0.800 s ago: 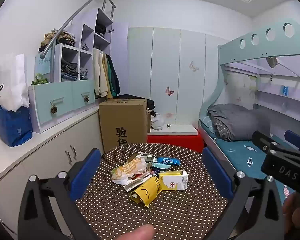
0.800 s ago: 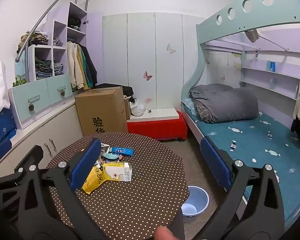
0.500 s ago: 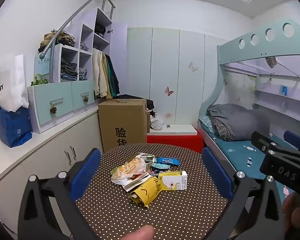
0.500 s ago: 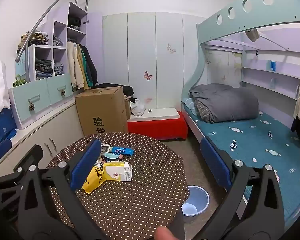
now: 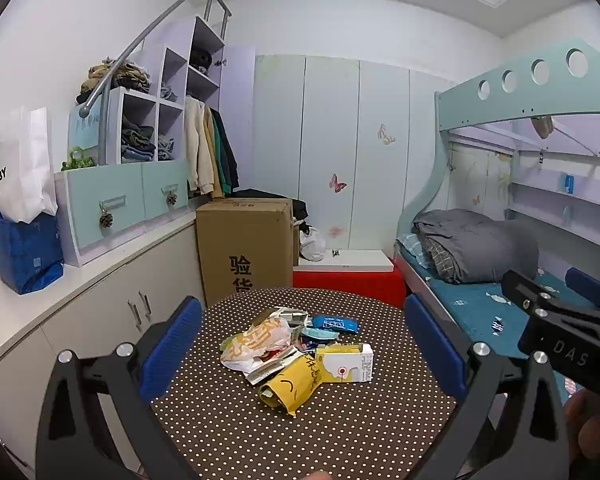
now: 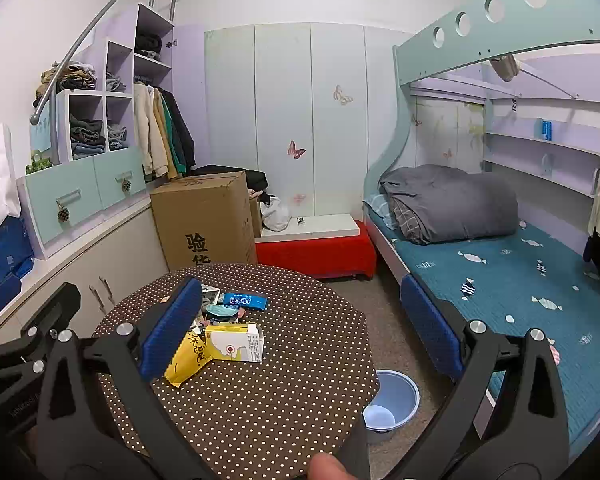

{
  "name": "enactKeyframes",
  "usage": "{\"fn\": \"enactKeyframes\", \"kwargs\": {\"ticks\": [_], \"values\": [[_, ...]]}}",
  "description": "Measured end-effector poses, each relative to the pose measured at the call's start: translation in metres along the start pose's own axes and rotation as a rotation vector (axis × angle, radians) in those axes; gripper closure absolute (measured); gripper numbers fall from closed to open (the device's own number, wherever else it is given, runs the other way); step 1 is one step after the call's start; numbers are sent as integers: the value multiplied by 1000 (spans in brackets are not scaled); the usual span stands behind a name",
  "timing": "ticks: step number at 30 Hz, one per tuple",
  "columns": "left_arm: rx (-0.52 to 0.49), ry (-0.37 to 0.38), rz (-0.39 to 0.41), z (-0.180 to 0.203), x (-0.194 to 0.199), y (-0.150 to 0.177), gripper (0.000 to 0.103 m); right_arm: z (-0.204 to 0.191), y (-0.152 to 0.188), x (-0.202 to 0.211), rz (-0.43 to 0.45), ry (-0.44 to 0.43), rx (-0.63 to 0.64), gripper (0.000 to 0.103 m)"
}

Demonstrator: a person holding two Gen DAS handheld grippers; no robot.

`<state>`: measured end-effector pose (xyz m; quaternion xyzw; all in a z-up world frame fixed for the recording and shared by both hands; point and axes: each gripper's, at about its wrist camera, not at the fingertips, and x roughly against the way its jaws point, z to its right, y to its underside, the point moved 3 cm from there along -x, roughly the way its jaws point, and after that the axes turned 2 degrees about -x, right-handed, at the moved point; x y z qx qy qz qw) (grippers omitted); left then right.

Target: Collect trash

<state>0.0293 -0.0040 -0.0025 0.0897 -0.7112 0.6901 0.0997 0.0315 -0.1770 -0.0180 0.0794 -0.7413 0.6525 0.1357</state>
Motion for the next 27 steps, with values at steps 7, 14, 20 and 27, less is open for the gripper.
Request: {"fn": "enactKeyframes", "kwargs": {"ticks": [7, 14, 20, 27], "values": [[-1, 1, -3, -1, -1, 2, 4, 0, -1, 0, -1, 1, 0, 6], [5, 3, -5, 0, -2, 4, 4, 1, 2, 0, -2, 0, 2, 6], [3, 3, -4, 1, -2, 5, 4, 2, 3, -4, -3, -2, -4, 6], [5, 4, -7, 1, -2, 6, 4, 4, 2, -2, -3, -4, -4, 6]]}}
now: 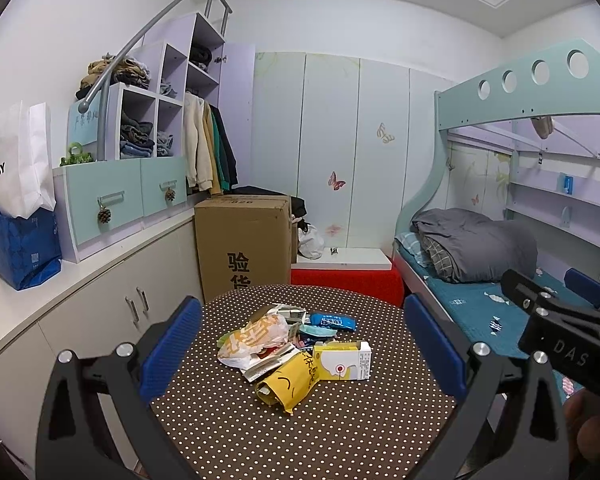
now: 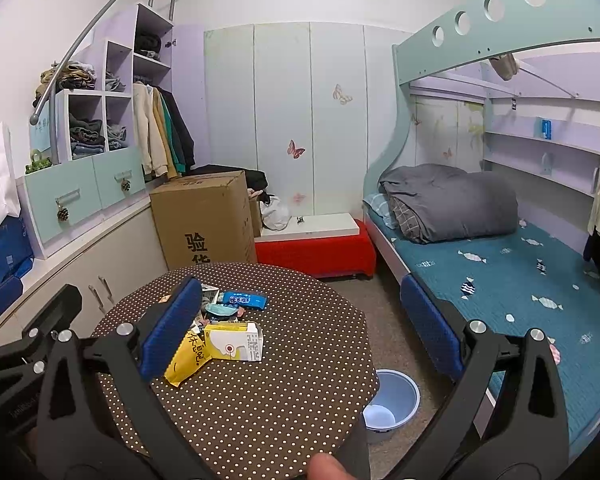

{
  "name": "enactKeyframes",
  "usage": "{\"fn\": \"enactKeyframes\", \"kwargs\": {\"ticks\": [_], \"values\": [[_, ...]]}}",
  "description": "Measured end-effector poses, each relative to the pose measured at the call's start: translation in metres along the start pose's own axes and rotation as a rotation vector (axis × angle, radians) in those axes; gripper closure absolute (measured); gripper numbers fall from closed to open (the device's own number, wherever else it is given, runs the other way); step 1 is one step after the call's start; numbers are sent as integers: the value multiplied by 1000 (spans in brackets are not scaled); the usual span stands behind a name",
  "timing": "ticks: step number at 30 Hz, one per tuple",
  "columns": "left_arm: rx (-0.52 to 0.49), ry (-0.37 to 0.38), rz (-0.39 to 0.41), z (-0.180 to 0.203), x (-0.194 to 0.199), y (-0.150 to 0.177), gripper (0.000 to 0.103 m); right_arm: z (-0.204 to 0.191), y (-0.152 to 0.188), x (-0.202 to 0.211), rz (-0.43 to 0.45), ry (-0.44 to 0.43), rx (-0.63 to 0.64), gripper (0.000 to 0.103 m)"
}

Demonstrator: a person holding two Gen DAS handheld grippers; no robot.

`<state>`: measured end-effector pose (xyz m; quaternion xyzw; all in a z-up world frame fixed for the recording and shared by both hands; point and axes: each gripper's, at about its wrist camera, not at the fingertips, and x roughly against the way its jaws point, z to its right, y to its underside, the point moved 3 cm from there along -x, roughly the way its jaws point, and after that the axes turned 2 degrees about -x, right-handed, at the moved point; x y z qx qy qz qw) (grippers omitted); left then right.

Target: Collect trash

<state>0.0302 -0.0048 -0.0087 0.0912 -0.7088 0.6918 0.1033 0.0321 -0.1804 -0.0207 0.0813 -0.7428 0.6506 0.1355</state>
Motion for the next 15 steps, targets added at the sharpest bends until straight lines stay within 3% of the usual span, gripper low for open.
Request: {"fn": "enactKeyframes", "kwargs": {"ticks": [15], "values": [[6, 2, -10, -2, -5, 5, 4, 1, 5, -3, -7, 4, 3, 6]]}}
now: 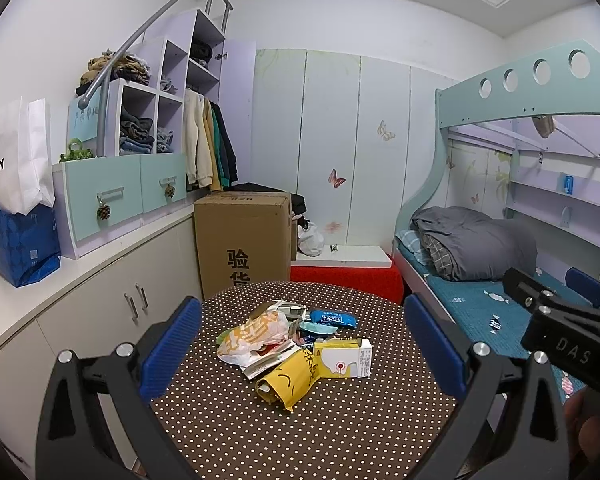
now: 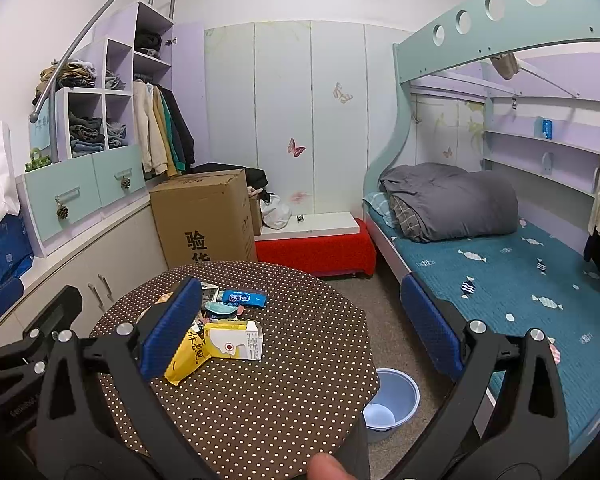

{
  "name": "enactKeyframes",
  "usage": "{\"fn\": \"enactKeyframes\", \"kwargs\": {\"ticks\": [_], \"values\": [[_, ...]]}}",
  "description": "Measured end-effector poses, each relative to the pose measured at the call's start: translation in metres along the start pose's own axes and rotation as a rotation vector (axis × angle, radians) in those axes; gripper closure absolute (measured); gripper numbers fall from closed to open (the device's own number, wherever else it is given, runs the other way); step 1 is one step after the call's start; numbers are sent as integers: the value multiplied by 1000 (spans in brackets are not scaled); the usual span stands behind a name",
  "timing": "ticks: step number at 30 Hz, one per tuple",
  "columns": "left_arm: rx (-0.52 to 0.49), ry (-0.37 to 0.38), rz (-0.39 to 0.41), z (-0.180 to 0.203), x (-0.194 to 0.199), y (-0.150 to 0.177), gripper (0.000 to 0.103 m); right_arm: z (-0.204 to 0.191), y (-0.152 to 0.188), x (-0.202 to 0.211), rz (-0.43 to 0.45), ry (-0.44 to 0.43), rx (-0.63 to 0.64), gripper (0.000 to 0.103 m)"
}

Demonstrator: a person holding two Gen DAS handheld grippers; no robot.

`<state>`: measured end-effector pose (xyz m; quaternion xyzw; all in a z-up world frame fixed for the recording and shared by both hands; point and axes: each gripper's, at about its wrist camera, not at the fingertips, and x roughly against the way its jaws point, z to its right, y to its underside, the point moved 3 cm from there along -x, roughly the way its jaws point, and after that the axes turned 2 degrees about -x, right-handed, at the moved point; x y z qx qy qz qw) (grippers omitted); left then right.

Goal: Collect trash
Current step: 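Grasp the yellow snack bag with the left gripper while the right grasps the milk carton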

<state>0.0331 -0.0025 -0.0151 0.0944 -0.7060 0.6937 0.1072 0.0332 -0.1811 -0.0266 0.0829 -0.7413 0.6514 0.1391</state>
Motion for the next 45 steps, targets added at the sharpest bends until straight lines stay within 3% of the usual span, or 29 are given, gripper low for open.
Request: {"fn": "enactKeyframes", "kwargs": {"ticks": [7, 14, 19, 29, 31, 33, 36, 41, 45], "values": [[7, -15, -53, -11, -18, 15, 4, 1, 9, -16, -38, 11, 2, 6], [-21, -40, -172, -27, -58, 52, 4, 9, 31, -49, -130, 30, -2, 6], [-110, -19, -286, -25, -102, 88, 4, 12, 52, -78, -218, 39, -4, 6], [-299, 76, -397, -14, -191, 118, 5, 17, 85, -113, -342, 55, 1, 6], [-333, 104, -416, -8, -203, 125, 13, 15, 89, -121, -357, 51, 7, 6], [-344, 131, -443, -4, -212, 129, 32, 14, 94, -127, -374, 43, 12, 6], [-345, 162, -467, 0, -217, 138, 53, 13, 100, -137, -405, 13, 6, 6], [-234, 202, -468, -10, -203, 138, 60, 3, 110, -159, -456, -91, 10, 6], [-185, 195, -462, -19, -189, 140, 60, -16, 115, -194, -514, -252, 24, 6]]}}
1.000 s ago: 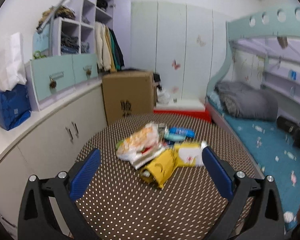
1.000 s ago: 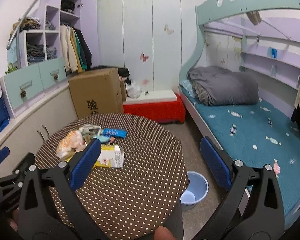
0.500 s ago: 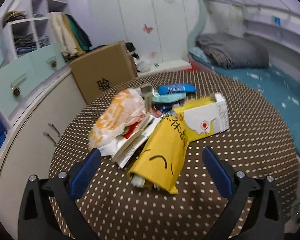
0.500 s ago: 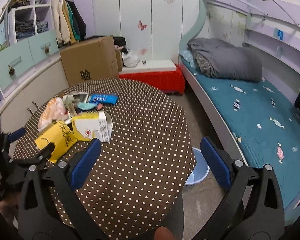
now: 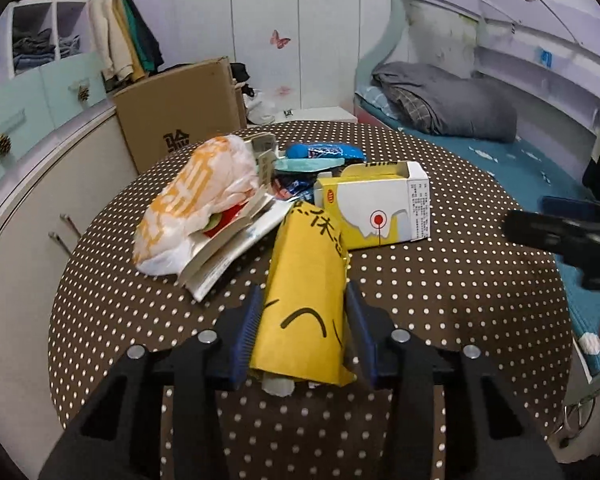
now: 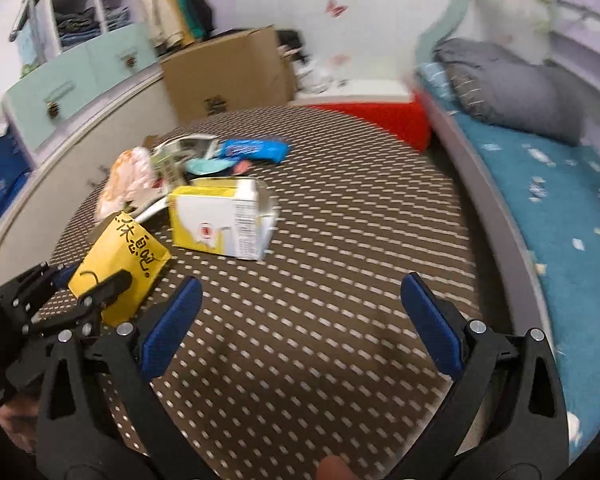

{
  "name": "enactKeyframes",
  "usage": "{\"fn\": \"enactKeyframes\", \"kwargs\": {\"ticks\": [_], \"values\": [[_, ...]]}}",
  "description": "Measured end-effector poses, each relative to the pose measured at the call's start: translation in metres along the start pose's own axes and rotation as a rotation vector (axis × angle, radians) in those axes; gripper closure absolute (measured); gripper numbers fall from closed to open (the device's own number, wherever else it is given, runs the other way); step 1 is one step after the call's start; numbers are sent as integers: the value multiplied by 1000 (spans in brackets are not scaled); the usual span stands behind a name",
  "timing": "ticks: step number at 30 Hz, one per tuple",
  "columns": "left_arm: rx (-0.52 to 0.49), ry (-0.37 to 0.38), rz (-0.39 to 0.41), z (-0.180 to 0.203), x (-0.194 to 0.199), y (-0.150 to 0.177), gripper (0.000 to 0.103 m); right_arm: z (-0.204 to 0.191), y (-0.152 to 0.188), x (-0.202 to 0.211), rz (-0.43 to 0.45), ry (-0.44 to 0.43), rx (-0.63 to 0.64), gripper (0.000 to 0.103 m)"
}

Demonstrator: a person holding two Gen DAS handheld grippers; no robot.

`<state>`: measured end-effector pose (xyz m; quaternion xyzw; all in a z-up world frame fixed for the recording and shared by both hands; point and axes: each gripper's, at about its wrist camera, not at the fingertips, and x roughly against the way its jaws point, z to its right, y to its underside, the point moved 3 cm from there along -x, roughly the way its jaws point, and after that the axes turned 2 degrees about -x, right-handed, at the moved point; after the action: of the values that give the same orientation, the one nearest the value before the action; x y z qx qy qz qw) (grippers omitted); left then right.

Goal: Collect trash
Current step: 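Grasp the yellow snack bag with the left gripper while the right grasps the milk carton, then carry the milk carton with the right gripper over the white wastebasket and release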

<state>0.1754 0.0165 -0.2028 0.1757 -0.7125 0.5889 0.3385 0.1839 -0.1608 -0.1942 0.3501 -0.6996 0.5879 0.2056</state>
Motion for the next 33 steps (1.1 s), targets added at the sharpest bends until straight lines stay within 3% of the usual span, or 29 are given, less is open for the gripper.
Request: {"fn": "enactKeyframes", "kwargs": {"ticks": [2, 3, 5, 8, 11, 14, 15, 16, 20, 25, 33], "values": [[4, -32, 0, -3, 0, 1, 55, -9, -11, -18, -26, -67, 65, 6], [4, -45, 1, -2, -1, 2, 44, -17, -18, -32, -52, -102, 130, 6], [7, -61, -4, -4, -6, 1, 40, -27, -27, -51, -85, -126, 234, 6], [8, -35, -23, -1, -12, -2, 42, -37, -41, -71, -106, -105, 359, 6], [33, -10, -28, -2, -12, -3, 54, -49, -52, -87, -134, -211, 422, 6], [66, -2, -36, -5, -14, -2, 58, -56, -55, -108, -190, -227, 481, 6], [76, 2, -37, -6, -14, -1, 58, -60, -51, -114, -217, -231, 500, 8], [83, 6, -38, -8, -14, 1, 59, -60, -48, -117, -233, -228, 513, 16], [88, 18, -52, -9, -14, 4, 59, -63, -33, -107, -216, -262, 493, 31], [68, 24, -65, 1, -18, 1, 59, -46, -15, -80, -182, -260, 376, 48], [111, 101, -47, 14, -10, 2, 67, 0, 0, -46, -124, -209, 169, 56]]}}
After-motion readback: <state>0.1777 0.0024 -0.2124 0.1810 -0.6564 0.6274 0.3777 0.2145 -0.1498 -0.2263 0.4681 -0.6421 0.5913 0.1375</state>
